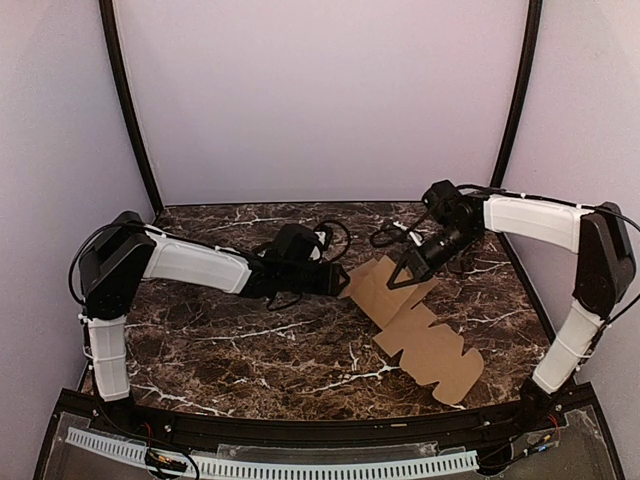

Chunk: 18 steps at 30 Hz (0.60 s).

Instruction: Fold the paper box

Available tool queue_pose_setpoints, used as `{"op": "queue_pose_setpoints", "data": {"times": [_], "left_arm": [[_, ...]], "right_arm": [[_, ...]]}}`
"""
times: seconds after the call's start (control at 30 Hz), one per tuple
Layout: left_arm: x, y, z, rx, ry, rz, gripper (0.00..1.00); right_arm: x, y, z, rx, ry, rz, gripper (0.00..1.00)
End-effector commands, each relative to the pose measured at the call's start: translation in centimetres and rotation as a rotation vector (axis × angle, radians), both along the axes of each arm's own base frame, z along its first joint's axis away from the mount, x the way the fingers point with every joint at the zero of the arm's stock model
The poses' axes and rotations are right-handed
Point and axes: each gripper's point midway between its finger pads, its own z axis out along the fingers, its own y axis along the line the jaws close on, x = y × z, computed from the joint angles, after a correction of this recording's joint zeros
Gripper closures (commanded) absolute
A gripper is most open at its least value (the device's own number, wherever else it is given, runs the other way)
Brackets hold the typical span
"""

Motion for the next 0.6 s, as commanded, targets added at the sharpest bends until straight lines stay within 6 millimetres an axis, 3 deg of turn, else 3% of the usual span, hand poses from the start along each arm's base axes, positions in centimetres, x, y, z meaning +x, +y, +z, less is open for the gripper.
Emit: {"op": "queue_pose_setpoints", "data": {"times": [0.0,0.03,0.2,0.3,0.47,0.57], "left_arm": [[0.9,3.1,2.2,0.035,-0.050,0.140,0.44],[1.0,3.1,3.3,-0.008,-0.062,0.154,0.44],[-0.5,2.9,3.2,-0.076,-0.017,0.120,0.43],[-1.6,2.8,2.7,-0.131,0.038,0.109,0.43],[-3.3,3.6,1.1,-0.185,0.121,0.126,0.45],[-4.3,4.7,-0.4,-0.184,0.159,0.153,0.46]], "right_arm": [[-0.1,0.2,0.1,0.060,0.004,-0.090,1.00],[0.0,0.4,0.3,0.076,0.008,-0.093,1.00],[1.4,1.9,0.5,0.115,0.046,-0.061,0.99],[1.7,2.2,0.4,0.107,0.059,-0.049,0.75],[2.0,2.0,-2.2,0.032,0.091,-0.035,0.63],[2.1,2.6,-2.5,0.005,0.077,0.005,0.51]]}}
